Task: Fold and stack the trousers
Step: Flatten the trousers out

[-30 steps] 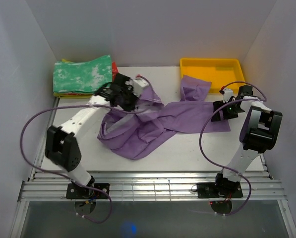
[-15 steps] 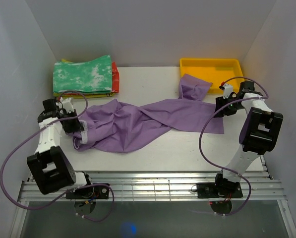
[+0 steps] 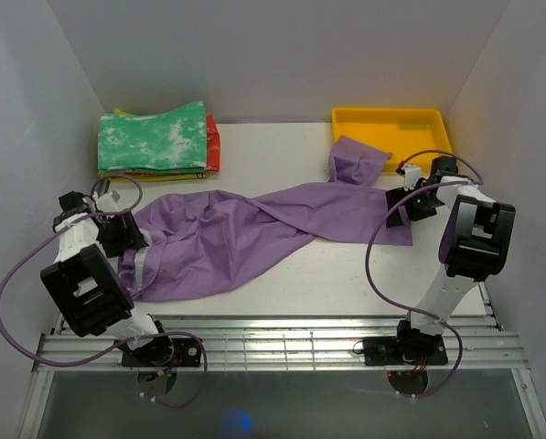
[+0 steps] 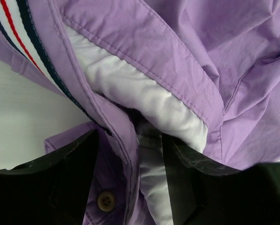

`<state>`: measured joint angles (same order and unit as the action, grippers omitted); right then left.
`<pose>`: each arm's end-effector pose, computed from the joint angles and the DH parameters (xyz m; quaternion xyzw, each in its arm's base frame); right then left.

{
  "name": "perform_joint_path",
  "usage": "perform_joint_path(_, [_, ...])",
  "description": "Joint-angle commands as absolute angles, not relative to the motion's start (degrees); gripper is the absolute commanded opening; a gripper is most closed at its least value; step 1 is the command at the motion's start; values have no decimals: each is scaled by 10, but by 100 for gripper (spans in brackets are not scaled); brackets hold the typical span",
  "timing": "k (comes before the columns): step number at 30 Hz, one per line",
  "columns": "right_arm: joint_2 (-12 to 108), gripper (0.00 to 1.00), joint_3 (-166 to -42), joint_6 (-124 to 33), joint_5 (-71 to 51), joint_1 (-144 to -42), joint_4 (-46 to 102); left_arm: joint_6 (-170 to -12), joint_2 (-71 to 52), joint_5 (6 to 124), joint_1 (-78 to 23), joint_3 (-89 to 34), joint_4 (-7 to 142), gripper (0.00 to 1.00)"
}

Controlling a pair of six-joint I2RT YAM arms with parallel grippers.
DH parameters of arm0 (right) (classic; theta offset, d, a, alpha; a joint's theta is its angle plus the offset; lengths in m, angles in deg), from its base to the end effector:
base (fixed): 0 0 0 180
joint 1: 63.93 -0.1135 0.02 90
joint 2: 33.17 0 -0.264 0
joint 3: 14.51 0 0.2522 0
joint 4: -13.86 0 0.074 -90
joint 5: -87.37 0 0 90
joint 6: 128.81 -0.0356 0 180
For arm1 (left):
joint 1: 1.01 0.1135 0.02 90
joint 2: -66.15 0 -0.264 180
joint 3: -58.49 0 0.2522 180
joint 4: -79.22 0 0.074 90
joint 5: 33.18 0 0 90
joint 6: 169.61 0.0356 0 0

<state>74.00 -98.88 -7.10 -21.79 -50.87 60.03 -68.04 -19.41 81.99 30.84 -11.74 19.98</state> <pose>0.3621 -0.0720 0.1675 -0.1871 0.9518 0.0828 0.2287 0.2382 0.1302 0.2076 -0.1415 0.9572 -0.1521 0.2016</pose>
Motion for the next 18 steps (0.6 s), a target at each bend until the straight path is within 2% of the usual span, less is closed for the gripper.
perform_joint_path(1, [762,82,-961,-71,-205,-537,604,-662,-165,854,308,-148,194,68])
perform_joint_path(2, [762,76,-955,-68,-207,-541,606,-659,-163,856,308,-155,194,68])
perform_joint_path(3, [756,55,-951,-59,-213,-543,609,-658,-162,857,308,-157,195,69])
perform_joint_path(5, [750,32,-953,-48,-239,-547,631,-654,-162,861,308,-160,196,69])
perform_joint_path(6, [740,12,-959,-42,-251,-548,643,-653,-164,866,308,-160,196,69])
perform_joint_path(7, [730,8,-968,-38,-285,-548,667,-653,-165,869,308,-159,197,69])
perform_joint_path(9, [695,8,-1004,-35,-328,-548,689,-651,-166,879,308,-157,196,69])
perform_joint_path(13, [646,8,-1103,-82,-501,-562,716,-641,-160,902,308,-149,192,70])
perform_joint_path(18, [656,8,-1199,-211,-540,-651,544,-630,-146,915,308,-135,191,70])
